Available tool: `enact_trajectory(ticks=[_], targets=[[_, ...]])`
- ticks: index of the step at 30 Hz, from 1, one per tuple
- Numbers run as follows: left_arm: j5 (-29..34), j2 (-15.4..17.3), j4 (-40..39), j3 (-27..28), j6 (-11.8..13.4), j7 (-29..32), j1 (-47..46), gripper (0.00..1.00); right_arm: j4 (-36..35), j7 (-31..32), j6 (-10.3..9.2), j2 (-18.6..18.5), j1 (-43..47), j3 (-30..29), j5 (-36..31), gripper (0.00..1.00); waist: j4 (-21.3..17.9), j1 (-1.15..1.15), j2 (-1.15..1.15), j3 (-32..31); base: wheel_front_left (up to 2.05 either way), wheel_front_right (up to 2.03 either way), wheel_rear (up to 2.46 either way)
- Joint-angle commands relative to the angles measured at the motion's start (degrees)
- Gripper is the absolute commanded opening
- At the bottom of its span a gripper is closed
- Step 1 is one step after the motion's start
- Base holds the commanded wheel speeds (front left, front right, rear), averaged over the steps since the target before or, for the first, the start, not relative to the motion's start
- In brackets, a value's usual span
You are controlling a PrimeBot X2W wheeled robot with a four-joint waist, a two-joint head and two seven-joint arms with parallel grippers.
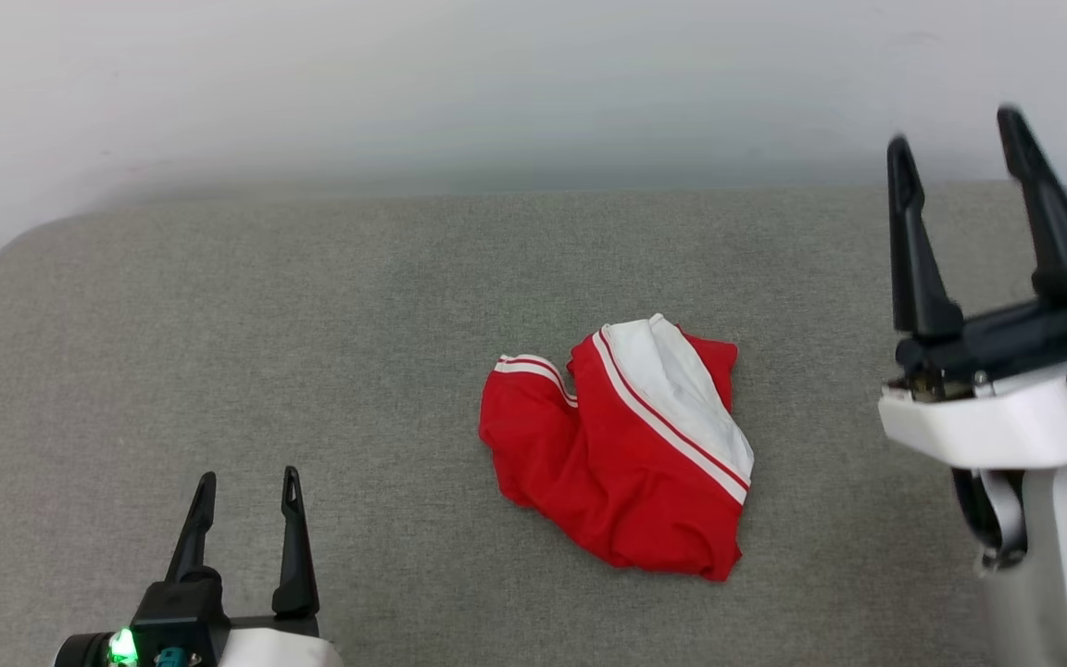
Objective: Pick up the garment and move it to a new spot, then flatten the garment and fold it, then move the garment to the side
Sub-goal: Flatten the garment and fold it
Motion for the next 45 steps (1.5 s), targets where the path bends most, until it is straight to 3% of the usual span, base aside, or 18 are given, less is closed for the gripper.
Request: enact_trajectory(ticks=[1, 7, 10, 16, 22, 28, 35, 43, 44, 45], targets=[[0.26, -0.16, -0.17, 0.05, -0.11, -0.15, -0.95, 1.00, 0.26, -0.13, -0.03, -2.03, -3.03, 1.49, 0.21, 1.00, 0.23, 0.00, 0.00, 0.40, 0.00, 0.00, 0.00], [0.36, -0.43, -0.21, 0.27, -0.24, -0.15, -1.26, 1.00, 8.10, -0.12, -0.04, -10.65, -12.79, 11.54, 2.31, 1.00, 0.23, 0.00, 0.00, 0.96, 0.00, 0.00, 0.00], [0.51, -0.51, -0.62, 0.54, -0.15, -0.15, -1.35, 1.00, 14.59, 7.53, -0.04, -16.20, -19.55, 22.45, 8.88, 1.00, -0.11, 0.00, 0.00, 1.62, 0.00, 0.00, 0.00], [0.51, -0.62, -1.25, 0.84, -0.39, -0.15, -2.48, 1.00, 17.34, 25.87, -0.06, -25.30, -28.77, 41.55, 22.30, 1.00, -0.36, 0.00, 0.00, 3.56, 0.00, 0.00, 0.00], [0.36, -0.70, -1.06, 0.64, -0.61, -0.15, -4.22, 1.00, 18.60, 41.36, -0.05, -30.24, -35.46, 55.42, 35.33, 1.00, 0.12, 0.00, 0.00, 6.30, 0.00, 0.00, 0.00], [0.09, -0.77, -0.81, 0.29, -0.87, -0.15, -6.40, 1.00, 20.79, 50.29, -0.04, -31.15, -39.85, 65.20, 42.43, 1.00, 1.19, 0.00, 0.00, 9.33, 0.00, 0.00, 0.00], [-0.41, -0.80, -0.12, -0.35, -0.88, -0.15, -8.42, 1.00, 26.14, 51.35, -0.04, -28.76, -38.48, 69.97, 45.42, 1.00, 2.19, 0.00, 0.00, 12.10, 0.00, 0.00, 0.00], [-0.65, -0.82, 1.08, -0.19, -0.51, -0.15, -9.20, 1.00, 29.73, 49.08, -0.03, -26.91, -33.87, 71.13, 45.23, 1.00, 2.15, 0.00, 0.00, 12.66, 0.00, 0.00, 0.00], [-0.49, -0.82, 1.38, 0.08, -0.59, -0.15, -8.80, 1.00, 29.63, 47.63, -0.02, -26.56, -33.91, 71.15, 44.68, 0.00, 1.61, 0.00, 0.00, 12.27, 0.00, 0.00, 0.00], [-0.40, -0.82, 1.55, 0.12, -0.69, -0.15, -8.65, 1.00, 29.51, 46.78, -0.03, -26.49, -34.29, 71.08, 44.34, 0.00, 1.35, 0.00, 0.00, 12.03, 0.00, 0.00, 0.00]])
